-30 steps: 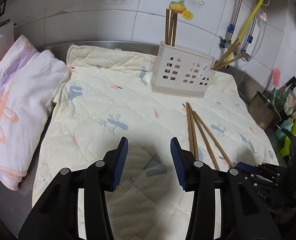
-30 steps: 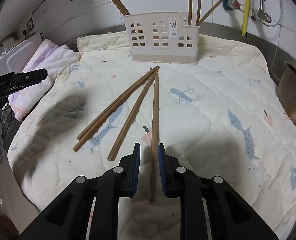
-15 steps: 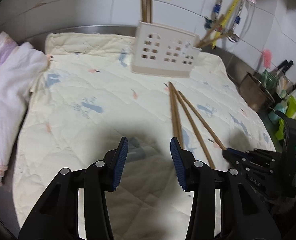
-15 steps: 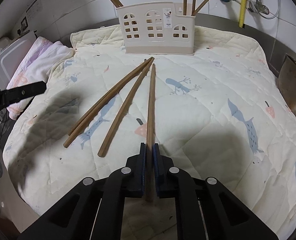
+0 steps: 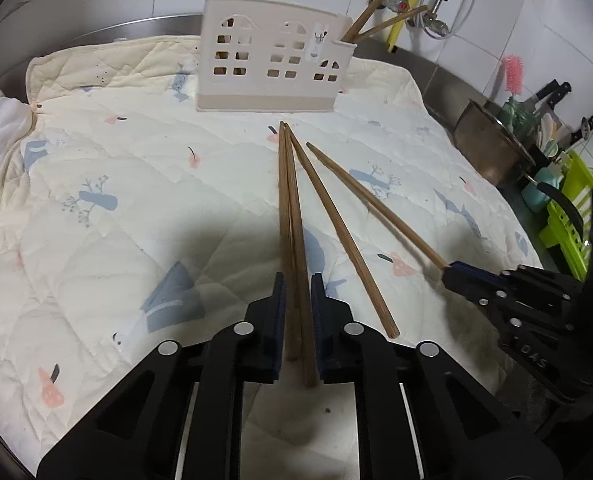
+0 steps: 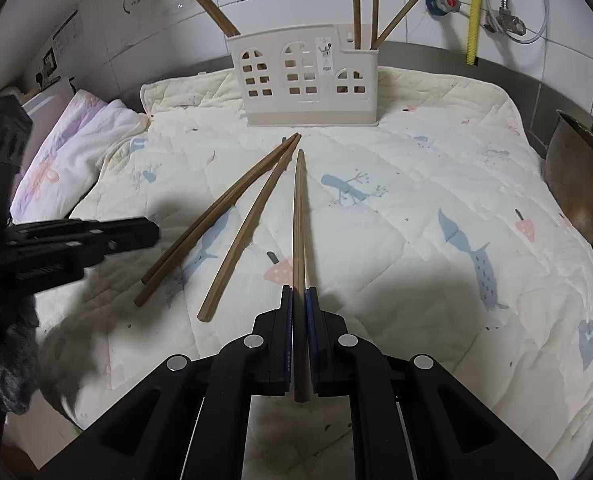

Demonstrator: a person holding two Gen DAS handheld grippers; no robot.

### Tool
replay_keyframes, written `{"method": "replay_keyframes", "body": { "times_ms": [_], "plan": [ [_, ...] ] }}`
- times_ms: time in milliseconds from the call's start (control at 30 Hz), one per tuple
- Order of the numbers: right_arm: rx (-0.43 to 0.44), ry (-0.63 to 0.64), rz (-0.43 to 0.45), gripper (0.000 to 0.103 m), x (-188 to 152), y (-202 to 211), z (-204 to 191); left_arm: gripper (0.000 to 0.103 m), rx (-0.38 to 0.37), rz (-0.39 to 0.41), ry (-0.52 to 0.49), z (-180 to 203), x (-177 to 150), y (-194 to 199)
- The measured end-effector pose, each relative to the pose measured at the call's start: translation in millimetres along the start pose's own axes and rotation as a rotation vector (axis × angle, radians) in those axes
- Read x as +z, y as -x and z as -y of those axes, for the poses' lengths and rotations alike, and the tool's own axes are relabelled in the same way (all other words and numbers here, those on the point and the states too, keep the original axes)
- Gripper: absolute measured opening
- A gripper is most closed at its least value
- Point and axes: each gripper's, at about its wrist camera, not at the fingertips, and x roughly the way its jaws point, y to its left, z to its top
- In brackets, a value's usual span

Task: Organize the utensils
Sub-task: 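Close the left gripper on a chopstick while the right gripper grasps another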

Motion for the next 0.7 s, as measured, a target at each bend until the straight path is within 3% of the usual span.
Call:
{"method": "replay_keyframes", "body": {
  "times_ms": [700],
  "plan": [
    [0.006,-0.015,0.011,0.007,0,5,6,0.008,0.021,-0.06,0.02,-5,2,-24]
  ]
}}
